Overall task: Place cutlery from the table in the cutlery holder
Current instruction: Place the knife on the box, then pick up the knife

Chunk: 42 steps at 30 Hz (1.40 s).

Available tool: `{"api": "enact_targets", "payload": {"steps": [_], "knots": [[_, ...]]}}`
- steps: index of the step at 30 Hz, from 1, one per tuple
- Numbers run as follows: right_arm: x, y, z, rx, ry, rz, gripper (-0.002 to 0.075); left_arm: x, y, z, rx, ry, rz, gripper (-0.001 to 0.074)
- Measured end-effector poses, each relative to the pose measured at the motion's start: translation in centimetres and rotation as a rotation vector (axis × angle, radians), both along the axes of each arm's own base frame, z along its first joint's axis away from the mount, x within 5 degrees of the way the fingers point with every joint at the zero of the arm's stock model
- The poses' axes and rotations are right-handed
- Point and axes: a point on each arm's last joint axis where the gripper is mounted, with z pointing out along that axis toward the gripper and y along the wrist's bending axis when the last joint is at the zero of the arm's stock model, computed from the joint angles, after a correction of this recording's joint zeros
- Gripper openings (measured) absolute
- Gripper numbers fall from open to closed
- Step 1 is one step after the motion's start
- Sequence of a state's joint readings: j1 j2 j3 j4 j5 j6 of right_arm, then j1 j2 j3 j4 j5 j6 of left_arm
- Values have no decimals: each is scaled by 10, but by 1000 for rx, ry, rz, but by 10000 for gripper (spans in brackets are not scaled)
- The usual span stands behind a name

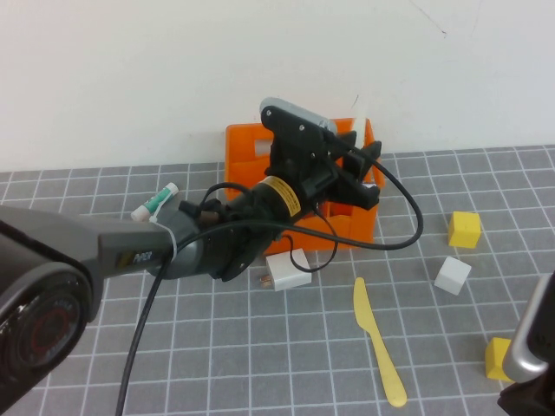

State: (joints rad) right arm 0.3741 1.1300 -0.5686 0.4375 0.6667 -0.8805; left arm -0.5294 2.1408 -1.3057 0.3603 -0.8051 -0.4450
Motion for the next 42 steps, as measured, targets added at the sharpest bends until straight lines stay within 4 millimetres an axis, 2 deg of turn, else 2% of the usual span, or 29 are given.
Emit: {"api": "enact_targets", "payload": {"steps": [5,8,10,13,16,21,26,28,32,34,37,42], "knots": [[0,0,0,7,7,-3,-3,0,1,-3,24,28,8,355],[0,1,0,7,5,1,-3,0,1,-2,27,28,9,340],[0,1,0,5,0,13,-3,-1,2,5,34,22,12,298],[2,1,1,4,-34,17,-3,-4,4,27,52,-29,14,188],[5,1,2,4,-77,16,-3,-12,10,62,122,-116,26,65],[11,3,6,47,-134,-15,-3,-31,29,121,257,-183,94,10],[16,8,11,122,-200,-27,-3,-64,59,181,343,-164,187,3],[18,10,14,150,-224,-45,-3,-76,71,196,377,-136,221,1],[26,13,22,292,-247,-202,-3,-110,102,225,444,-35,305,1],[30,14,27,369,-251,-285,-3,-125,115,231,475,44,341,1],[33,16,33,383,-302,-251,-3,-147,135,232,543,182,390,1],[34,21,44,376,-338,-152,-3,-188,162,214,568,296,421,1]]}}
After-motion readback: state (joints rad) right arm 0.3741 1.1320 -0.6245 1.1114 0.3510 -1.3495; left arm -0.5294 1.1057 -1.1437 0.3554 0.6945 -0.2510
